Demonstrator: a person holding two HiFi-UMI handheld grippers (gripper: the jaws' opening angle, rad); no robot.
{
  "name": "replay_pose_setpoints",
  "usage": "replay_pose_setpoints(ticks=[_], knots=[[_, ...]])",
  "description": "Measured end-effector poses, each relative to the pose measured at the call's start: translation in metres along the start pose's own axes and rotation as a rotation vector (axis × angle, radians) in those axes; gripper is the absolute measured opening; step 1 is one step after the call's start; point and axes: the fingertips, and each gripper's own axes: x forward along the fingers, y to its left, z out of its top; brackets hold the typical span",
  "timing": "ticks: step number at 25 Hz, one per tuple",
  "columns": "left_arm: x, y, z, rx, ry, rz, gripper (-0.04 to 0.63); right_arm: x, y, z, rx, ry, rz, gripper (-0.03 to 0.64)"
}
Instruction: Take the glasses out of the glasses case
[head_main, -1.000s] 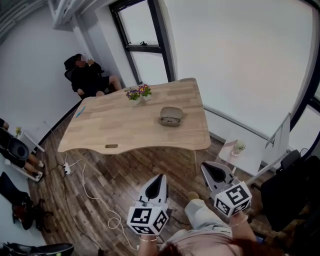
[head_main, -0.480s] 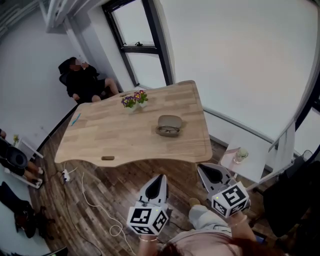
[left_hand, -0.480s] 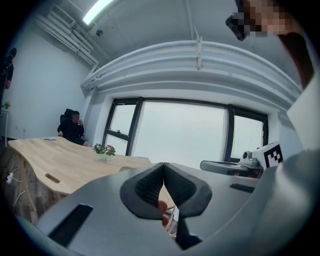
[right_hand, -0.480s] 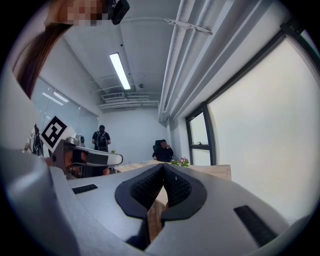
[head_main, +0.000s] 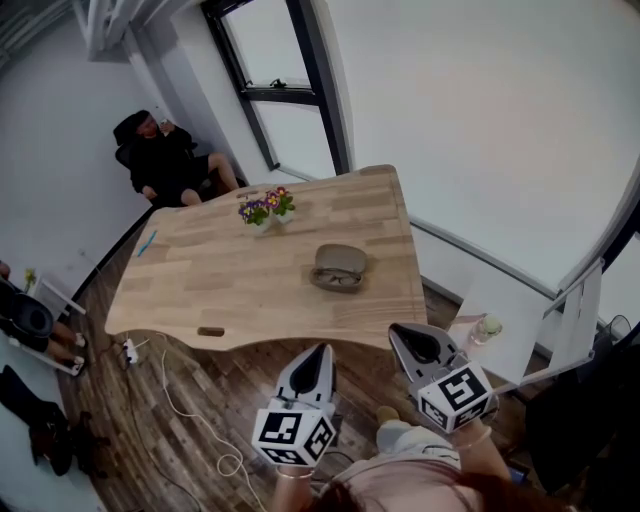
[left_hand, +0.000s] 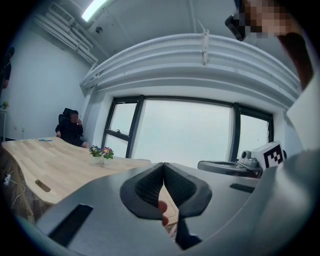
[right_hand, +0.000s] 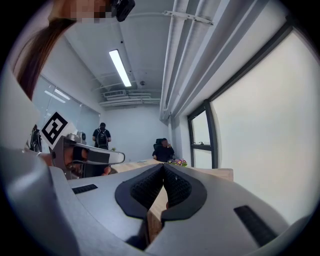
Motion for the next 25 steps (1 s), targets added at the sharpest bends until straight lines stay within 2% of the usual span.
replay_pose_setpoints(ticks=[16, 25], knots=[[0.063, 0.042, 0.006, -0.047, -0.001, 0.096, 0.002, 0.089, -0.038, -0.004, -0.063, 0.061, 0.13, 0.002], [0.08, 0.076, 0.01, -0.046, 0.005, 0.112, 0.002, 0.134, -0.046, -0.021, -0.089, 0.113, 0.154, 0.003]])
